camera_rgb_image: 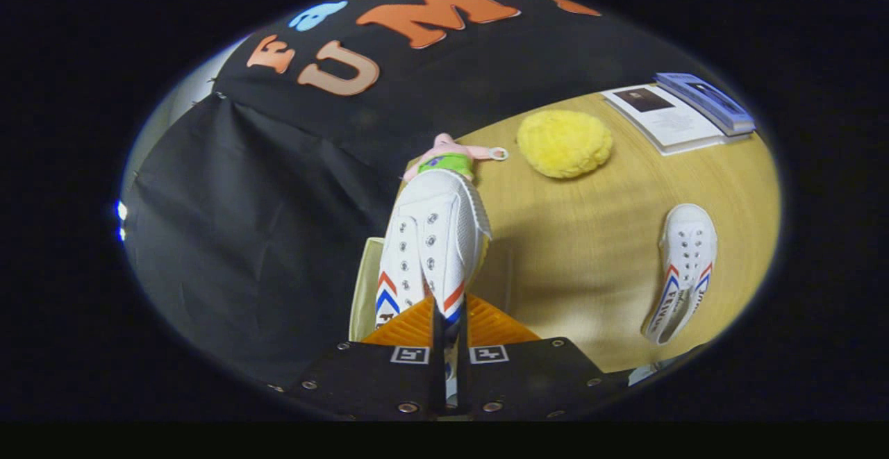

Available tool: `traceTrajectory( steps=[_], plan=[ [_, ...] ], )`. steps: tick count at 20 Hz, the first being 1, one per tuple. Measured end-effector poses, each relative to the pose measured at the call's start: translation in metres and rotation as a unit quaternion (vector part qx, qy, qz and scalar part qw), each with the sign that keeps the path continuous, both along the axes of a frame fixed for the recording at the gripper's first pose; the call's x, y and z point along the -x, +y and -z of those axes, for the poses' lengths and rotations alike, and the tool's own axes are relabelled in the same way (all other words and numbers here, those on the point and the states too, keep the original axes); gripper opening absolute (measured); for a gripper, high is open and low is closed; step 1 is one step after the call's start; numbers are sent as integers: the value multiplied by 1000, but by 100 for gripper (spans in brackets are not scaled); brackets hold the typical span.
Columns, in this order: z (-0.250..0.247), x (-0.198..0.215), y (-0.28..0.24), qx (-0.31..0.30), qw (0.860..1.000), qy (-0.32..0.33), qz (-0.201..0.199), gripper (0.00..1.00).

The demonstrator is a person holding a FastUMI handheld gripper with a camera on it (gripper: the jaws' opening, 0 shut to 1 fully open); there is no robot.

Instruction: Open the storage box then place both shoes into the box .Put the left shoe in first, then the right shoe, with the right side of both shoes facing outward in a uniform manner.

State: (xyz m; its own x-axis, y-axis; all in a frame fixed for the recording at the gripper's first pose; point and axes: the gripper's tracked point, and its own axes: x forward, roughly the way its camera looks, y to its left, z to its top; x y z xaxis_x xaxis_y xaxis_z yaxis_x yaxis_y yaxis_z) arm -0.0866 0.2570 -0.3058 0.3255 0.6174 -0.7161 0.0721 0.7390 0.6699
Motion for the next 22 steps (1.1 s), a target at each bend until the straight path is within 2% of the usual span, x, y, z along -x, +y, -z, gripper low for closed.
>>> traceTrajectory(
  steps=[4,8,11,15,18,21,22],
  plan=[
    [-5,0,53,9,997,-24,-70,7],
    [16,16,93,35,989,-20,-143,7],
    [34,21,104,86,982,-15,-166,7],
    [44,35,109,131,967,-20,-217,7],
    [49,44,110,170,957,-16,-233,7],
    [64,66,105,196,942,32,-272,8],
    [63,70,104,191,942,39,-272,11]
  ],
)
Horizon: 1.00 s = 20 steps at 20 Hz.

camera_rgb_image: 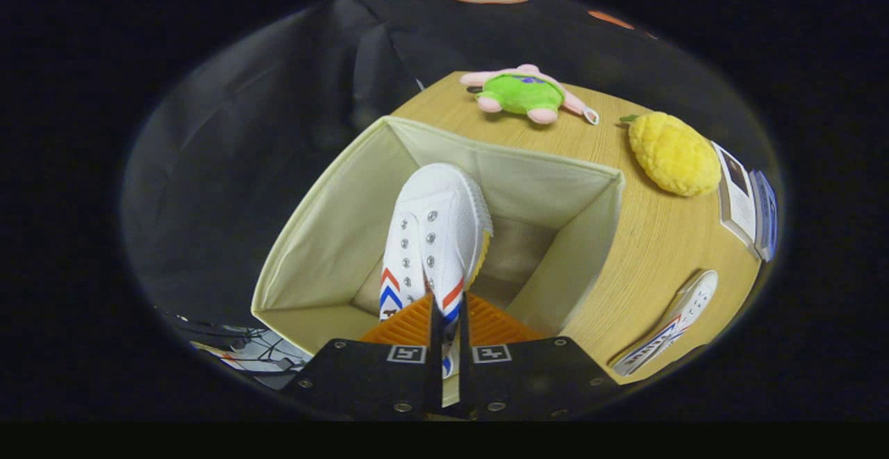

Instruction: Open the storage box then place both shoes into the box .Put the left shoe in first, then the right shoe, with the right side of both shoes facing outward in a uniform manner.

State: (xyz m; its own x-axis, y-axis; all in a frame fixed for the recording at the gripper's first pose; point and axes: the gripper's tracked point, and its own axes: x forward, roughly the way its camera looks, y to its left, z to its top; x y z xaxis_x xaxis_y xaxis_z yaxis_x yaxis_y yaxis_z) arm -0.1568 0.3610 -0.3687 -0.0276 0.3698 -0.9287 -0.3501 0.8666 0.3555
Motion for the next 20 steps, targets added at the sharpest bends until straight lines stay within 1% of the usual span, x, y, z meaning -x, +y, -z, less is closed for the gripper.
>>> traceTrajectory(
  steps=[2,3,6,7,8,9,10,11,12,14,16,17,19,20],
  plan=[
    [-11,-3,17,-58,998,6,26,19],
    [-17,-5,19,-75,996,8,38,24],
    [-34,-14,2,-99,993,6,70,40],
    [-44,-19,-5,-116,989,5,88,46],
    [-58,-24,-13,-135,985,4,112,56],
    [-70,-31,-23,-152,979,2,137,61],
    [-80,-39,-37,-165,973,-5,160,70],
    [-87,-47,-54,-169,969,-17,180,74],
    [-89,-53,-76,-164,966,-30,197,80],
    [-81,-58,-123,-133,965,-52,221,84],
    [-62,-57,-172,-93,962,-64,247,86],
    [-52,-54,-195,-75,959,-63,265,87],
    [-34,-41,-229,-59,951,-48,301,87],
    [-24,-34,-246,-48,948,-43,312,87]
  ],
)
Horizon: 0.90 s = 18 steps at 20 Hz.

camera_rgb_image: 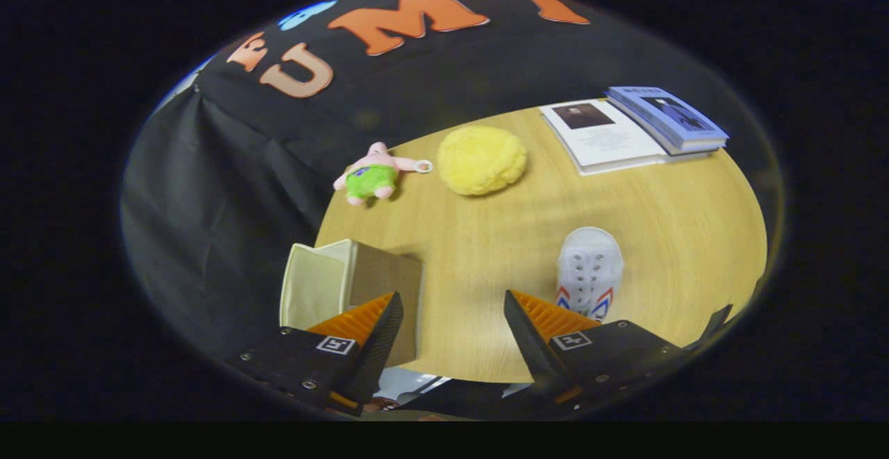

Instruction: Open the storage box then place both shoes into the box .Put the left shoe in first, then the right shoe, with the right side of both shoes facing outward in a uniform manner.

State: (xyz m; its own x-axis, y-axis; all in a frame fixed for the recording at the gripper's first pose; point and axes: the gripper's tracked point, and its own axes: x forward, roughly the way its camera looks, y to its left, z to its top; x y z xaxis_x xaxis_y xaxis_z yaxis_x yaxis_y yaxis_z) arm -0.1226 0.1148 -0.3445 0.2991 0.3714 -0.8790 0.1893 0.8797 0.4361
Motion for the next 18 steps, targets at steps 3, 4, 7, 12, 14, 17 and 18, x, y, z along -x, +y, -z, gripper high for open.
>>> traceTrajectory(
  steps=[3,4,7,12,14,17,18],
  plan=[
    [46,30,-57,59,997,37,16,87],
    [59,42,-68,68,996,56,23,87],
    [84,70,-80,62,992,99,39,86],
    [128,87,-87,73,988,126,48,74],
    [140,85,-85,76,988,125,53,63],
    [146,80,-80,71,988,123,61,44],
    [144,80,-82,68,988,124,64,39]
  ],
)
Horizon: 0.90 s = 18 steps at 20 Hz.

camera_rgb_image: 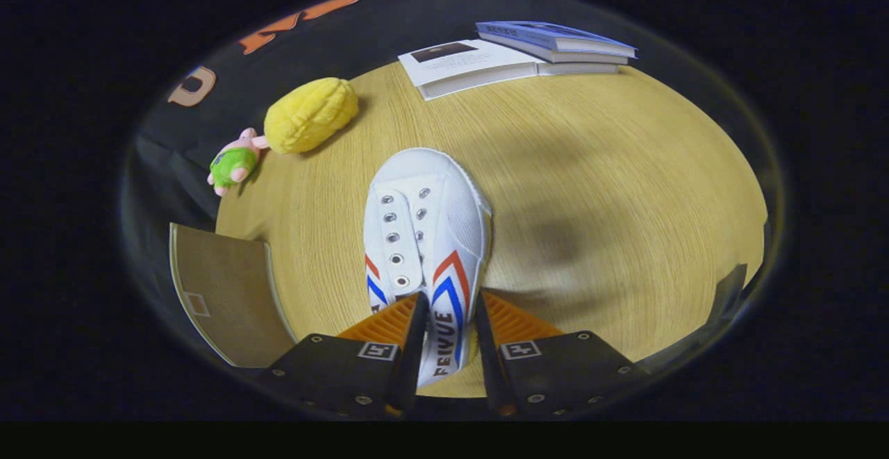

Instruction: Open the storage box then place both shoes into the box .Put the left shoe in first, then the right shoe, with the right side of both shoes facing outward in a uniform manner.

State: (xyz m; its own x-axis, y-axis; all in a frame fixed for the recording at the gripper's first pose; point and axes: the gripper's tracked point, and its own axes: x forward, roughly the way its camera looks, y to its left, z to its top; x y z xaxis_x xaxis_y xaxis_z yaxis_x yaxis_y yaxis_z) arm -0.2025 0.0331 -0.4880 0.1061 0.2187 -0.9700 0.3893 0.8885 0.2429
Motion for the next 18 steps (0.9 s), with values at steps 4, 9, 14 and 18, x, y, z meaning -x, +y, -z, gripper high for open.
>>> traceTrajectory(
  steps=[4,9,14,18],
  plan=[
    [-5,-4,-5,-25,999,-18,17,22],
    [-44,-18,34,-92,994,-48,18,16],
    [-116,-45,93,-154,981,-108,-38,16],
    [-170,-63,145,-202,967,-137,-76,16]
  ],
)
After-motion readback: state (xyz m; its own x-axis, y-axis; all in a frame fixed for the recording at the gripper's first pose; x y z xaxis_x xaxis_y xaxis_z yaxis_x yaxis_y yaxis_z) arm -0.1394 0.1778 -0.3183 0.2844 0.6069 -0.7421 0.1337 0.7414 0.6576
